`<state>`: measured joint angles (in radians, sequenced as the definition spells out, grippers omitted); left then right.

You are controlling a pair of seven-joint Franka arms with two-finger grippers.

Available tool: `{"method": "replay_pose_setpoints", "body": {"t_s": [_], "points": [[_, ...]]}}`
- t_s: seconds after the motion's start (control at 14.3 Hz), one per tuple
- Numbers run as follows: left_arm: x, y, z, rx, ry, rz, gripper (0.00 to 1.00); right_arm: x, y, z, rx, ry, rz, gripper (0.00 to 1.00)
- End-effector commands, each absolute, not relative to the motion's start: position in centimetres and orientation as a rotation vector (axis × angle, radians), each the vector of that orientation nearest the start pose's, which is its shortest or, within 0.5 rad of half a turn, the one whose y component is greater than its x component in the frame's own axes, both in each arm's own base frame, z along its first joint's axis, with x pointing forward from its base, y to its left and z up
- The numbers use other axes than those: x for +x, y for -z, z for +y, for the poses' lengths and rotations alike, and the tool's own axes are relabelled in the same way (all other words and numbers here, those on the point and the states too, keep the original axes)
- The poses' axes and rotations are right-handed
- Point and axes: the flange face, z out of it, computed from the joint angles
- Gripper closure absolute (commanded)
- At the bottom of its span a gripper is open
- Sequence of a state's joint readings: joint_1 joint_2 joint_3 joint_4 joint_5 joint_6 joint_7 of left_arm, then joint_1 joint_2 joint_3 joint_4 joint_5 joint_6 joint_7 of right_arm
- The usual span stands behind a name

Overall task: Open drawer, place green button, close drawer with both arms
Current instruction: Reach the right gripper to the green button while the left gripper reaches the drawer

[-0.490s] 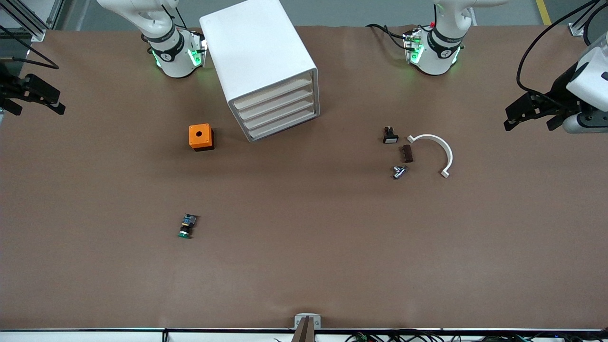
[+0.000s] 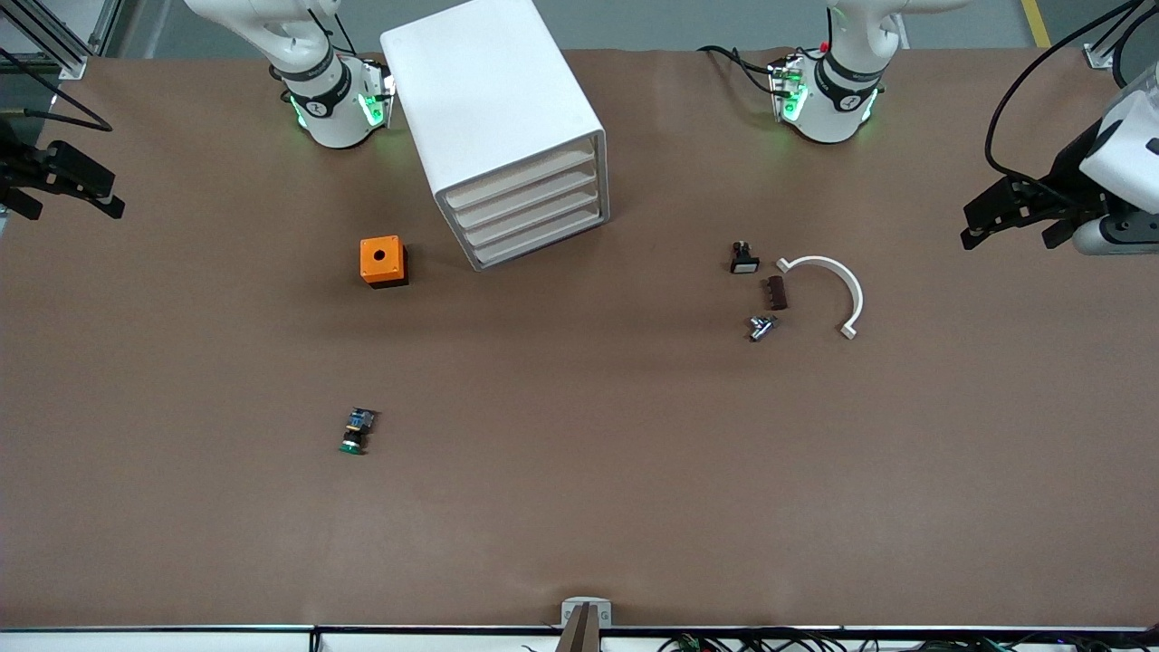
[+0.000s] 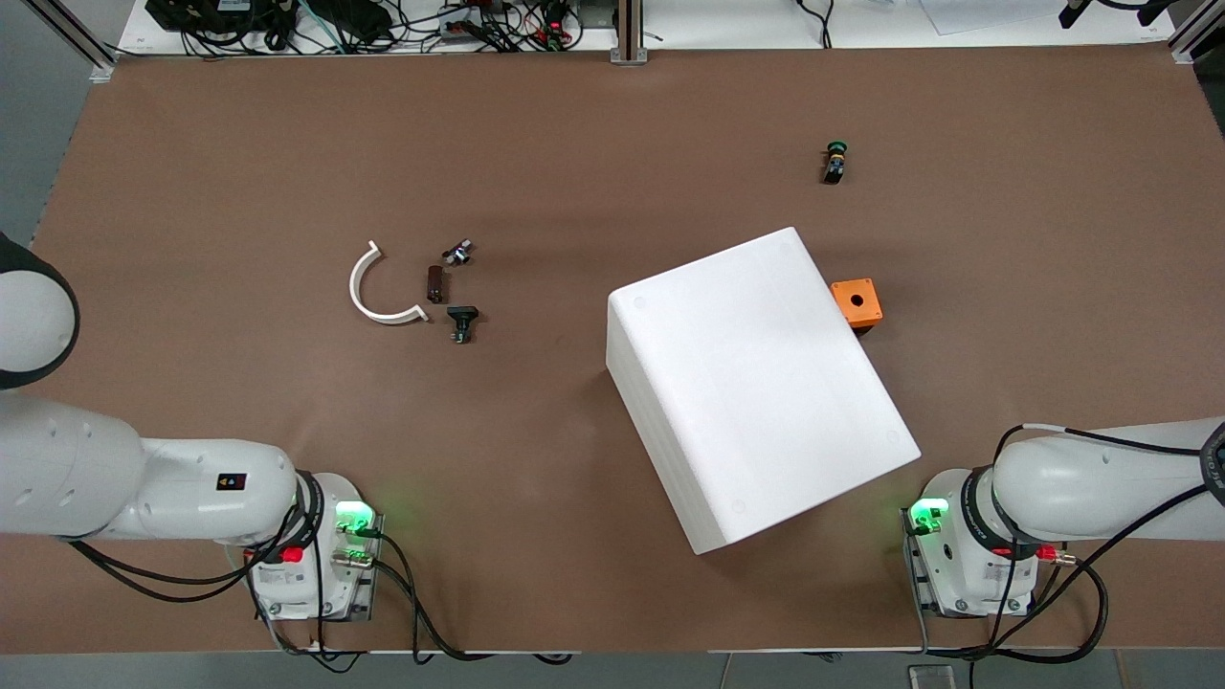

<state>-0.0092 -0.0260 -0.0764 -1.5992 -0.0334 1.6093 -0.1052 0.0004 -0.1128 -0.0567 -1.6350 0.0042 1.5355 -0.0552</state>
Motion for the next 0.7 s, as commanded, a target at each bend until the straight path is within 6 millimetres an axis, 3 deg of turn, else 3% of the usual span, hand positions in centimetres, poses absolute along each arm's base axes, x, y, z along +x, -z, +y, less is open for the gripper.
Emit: {"method": "replay_pose_setpoints", "body": {"t_s": [0.0, 0.21, 0.35, 0.49, 0.63], "points": [[56.4, -60.5, -3.0, -3.158, -0.026, -0.083, 0.00, 53.0, -62.2, -3.0, -3.130, -0.073, 0.004, 0.00], [57.7, -58.0, -2.2, -3.161, -0.094, -0.104, 0.00, 54.4, -60.5, -3.0, -3.127, -0.109, -0.010, 0.00], [58.8, -55.5, -2.3, -3.159, -0.157, -0.112, 0.00, 56.2, -57.7, -3.7, -3.130, -0.160, 0.005, 0.00], [59.7, -52.6, -2.6, -3.156, -0.238, -0.106, 0.00, 58.5, -53.8, -5.7, -3.131, -0.194, 0.055, 0.00], [60.5, -49.5, -3.6, -3.150, -0.321, -0.085, 0.00, 60.0, -51.9, -6.0, -3.132, -0.187, 0.046, 0.00]]}}
